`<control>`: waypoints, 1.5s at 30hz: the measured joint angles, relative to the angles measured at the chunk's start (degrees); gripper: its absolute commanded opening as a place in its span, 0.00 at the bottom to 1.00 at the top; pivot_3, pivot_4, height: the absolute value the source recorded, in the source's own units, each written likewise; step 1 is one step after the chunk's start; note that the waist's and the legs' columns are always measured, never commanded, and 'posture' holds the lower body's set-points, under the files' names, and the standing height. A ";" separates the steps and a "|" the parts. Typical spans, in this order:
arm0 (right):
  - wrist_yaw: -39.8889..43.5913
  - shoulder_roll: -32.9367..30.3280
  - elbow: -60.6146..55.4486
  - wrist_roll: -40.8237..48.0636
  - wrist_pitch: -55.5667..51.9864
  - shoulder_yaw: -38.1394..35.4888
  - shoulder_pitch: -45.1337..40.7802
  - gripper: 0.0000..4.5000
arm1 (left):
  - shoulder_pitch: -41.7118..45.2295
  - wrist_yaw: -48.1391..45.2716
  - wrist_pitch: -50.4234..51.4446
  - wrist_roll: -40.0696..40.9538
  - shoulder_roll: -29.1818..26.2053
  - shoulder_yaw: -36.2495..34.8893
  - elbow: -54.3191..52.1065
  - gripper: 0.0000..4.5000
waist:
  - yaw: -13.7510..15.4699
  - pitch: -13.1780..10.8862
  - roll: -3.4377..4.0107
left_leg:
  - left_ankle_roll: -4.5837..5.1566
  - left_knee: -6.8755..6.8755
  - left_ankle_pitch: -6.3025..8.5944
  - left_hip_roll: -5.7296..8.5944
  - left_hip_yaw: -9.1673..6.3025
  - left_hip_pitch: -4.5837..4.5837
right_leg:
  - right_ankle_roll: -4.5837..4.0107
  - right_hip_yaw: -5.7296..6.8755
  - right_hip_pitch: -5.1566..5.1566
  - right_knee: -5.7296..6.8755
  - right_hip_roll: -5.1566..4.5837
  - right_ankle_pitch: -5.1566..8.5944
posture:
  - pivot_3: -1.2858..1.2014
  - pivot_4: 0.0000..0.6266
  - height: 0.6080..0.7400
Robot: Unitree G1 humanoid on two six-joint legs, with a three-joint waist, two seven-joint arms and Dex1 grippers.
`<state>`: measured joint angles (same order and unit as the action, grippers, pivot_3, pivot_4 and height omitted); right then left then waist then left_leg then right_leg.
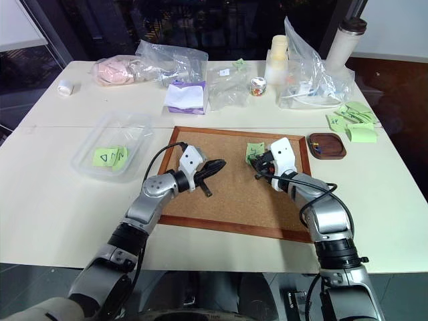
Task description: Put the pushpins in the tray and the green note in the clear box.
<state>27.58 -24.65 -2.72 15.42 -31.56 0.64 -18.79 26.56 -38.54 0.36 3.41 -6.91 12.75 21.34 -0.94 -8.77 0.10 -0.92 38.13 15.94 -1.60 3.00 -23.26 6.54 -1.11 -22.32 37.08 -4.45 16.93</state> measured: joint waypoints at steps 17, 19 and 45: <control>0.43 -0.12 0.67 0.16 0.47 -0.10 -0.96 0.22 | -0.49 0.02 0.02 -0.20 -0.06 -0.01 -0.62 0.00 | 0.01 0.00 0.00 | 0.00 0.00 0.00 0.00 0.00 0.00 | 0.00 0.00 0.00 0.00 0.00 0.00 | 0.52 0.24 1.00; 0.44 -0.12 0.67 0.53 0.40 -0.31 -0.96 0.22 | -0.48 0.01 0.02 -0.20 -0.06 -0.01 -0.61 0.00 | 0.01 0.00 0.00 | 0.00 0.00 0.00 0.00 0.00 0.00 | 0.00 0.00 -0.01 0.00 0.00 0.00 | 0.52 0.24 1.00; 0.81 -0.38 0.71 2.16 -0.45 -1.56 -0.96 0.22 | -0.41 -0.07 -0.05 -0.23 -0.04 0.08 -0.59 0.00 | 0.12 0.00 0.00 | 0.00 0.00 0.00 0.00 0.00 -0.03 | 0.00 0.00 -0.03 -0.01 -0.01 0.00 | 0.52 0.24 1.00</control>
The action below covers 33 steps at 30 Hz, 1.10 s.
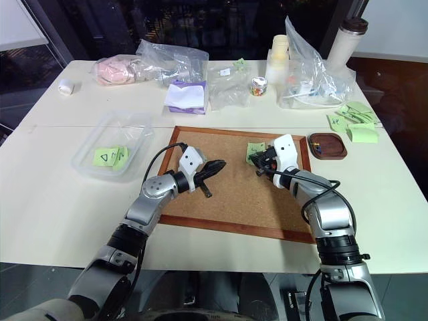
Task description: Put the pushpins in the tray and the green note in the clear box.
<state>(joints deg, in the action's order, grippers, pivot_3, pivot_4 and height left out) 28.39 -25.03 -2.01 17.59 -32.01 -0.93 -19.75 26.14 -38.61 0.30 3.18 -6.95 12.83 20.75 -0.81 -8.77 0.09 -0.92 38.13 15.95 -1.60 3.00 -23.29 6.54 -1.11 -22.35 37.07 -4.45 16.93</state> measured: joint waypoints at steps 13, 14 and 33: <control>1.95 -1.13 -6.15 4.78 -1.48 -4.38 -1.34 0.22 | -0.03 -0.09 -0.93 -0.05 0.04 0.00 0.66 0.00 | -0.03 0.08 -0.10 | 0.01 -0.01 0.01 -0.01 -0.03 0.03 | -0.01 0.03 0.04 -0.02 0.01 0.00 | 0.52 0.24 1.00; 1.94 -1.13 -5.94 4.47 -1.47 -4.23 -1.24 0.22 | -0.03 -0.09 -0.98 -0.05 0.07 0.00 0.67 0.00 | -0.03 0.08 -0.10 | 0.01 -0.01 0.01 -0.01 -0.02 0.02 | -0.01 0.02 0.03 -0.02 0.00 0.00 | 0.52 0.24 1.00; 2.51 -0.72 3.18 -1.36 3.86 -1.44 -0.87 0.22 | -0.07 0.09 -1.32 -0.06 0.09 -0.04 0.84 0.00 | -0.04 0.09 -0.10 | 0.01 -0.01 0.01 -0.01 -0.02 0.03 | -0.01 0.02 0.04 -0.02 0.00 0.00 | 0.52 0.24 1.00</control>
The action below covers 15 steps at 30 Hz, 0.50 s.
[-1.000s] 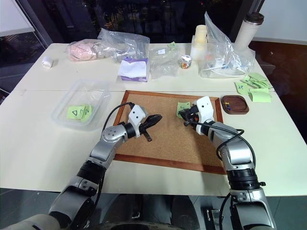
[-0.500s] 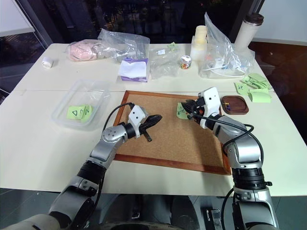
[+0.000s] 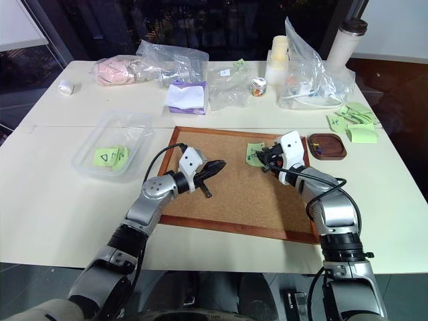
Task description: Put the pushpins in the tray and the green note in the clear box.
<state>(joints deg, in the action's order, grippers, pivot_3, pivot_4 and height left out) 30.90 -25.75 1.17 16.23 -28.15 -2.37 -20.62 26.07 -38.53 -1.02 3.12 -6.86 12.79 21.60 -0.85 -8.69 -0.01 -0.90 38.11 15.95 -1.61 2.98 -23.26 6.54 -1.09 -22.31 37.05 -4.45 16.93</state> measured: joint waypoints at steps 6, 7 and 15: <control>0.27 0.53 0.23 -0.84 0.65 1.13 0.71 0.22 | 0.01 0.07 0.00 0.00 -0.01 0.00 0.00 0.00 | -0.02 0.00 0.00 | 0.00 0.00 0.00 0.00 0.00 0.00 | 0.00 0.00 0.00 0.00 0.00 0.00 | 0.52 0.24 1.00; 0.27 0.54 0.37 -1.21 0.88 1.45 0.73 0.22 | 0.01 0.08 0.01 0.00 -0.01 0.00 0.00 0.00 | -0.02 0.00 0.00 | 0.00 0.00 0.00 0.00 0.00 0.00 | 0.00 0.00 0.00 0.00 0.00 0.00 | 0.52 0.24 1.00; 0.44 0.64 2.58 -2.56 1.76 1.50 0.72 0.10 | 0.07 0.24 0.01 0.00 -0.01 0.02 0.04 0.00 | -0.02 0.00 0.00 | 0.00 0.00 0.00 0.00 0.00 0.00 | 0.00 0.00 0.00 0.00 0.00 0.00 | 0.52 0.24 1.00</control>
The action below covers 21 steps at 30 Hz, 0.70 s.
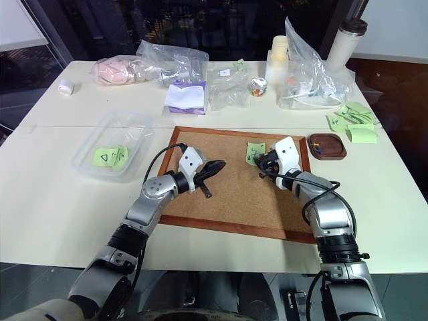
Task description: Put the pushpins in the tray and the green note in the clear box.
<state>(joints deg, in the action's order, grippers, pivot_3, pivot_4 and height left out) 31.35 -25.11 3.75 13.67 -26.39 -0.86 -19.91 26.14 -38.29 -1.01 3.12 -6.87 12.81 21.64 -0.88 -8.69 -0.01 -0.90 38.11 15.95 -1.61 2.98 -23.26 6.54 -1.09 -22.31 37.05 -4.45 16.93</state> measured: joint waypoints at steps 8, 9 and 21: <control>-0.05 0.22 0.25 -0.18 0.50 -0.04 0.00 0.01 | 0.09 0.03 -0.05 0.00 0.00 -0.02 0.19 0.00 | 0.00 0.00 0.00 | 0.00 0.00 0.00 0.00 0.00 0.01 | 0.00 0.00 0.00 0.00 0.00 0.00 | 0.52 0.24 1.00; -0.09 0.28 0.25 -0.17 0.48 -0.06 0.00 0.01 | 0.08 0.03 -0.08 0.00 0.00 -0.03 0.20 0.00 | -0.01 0.00 0.00 | 0.00 0.00 0.00 0.00 0.00 0.01 | 0.00 0.00 0.00 0.01 0.00 0.00 | 0.52 0.24 1.00; -1.53 -0.55 -10.95 4.84 -6.55 -5.40 0.09 0.01 | 0.19 -0.26 -0.62 -0.21 -0.02 0.47 0.55 0.00 | 0.15 0.03 -0.02 | 0.01 0.00 0.00 -0.01 -0.02 0.00 | 0.00 0.01 0.02 -0.02 -0.01 0.00 | 0.52 0.24 1.00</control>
<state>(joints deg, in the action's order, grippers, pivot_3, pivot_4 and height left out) 29.81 -25.66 -7.19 18.51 -32.94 -6.26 -19.81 26.33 -38.55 -1.63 2.91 -6.89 13.28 22.19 -0.73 -8.66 -0.03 -0.90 38.11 15.96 -1.62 2.96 -23.26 6.54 -1.08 -22.29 37.04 -4.46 16.94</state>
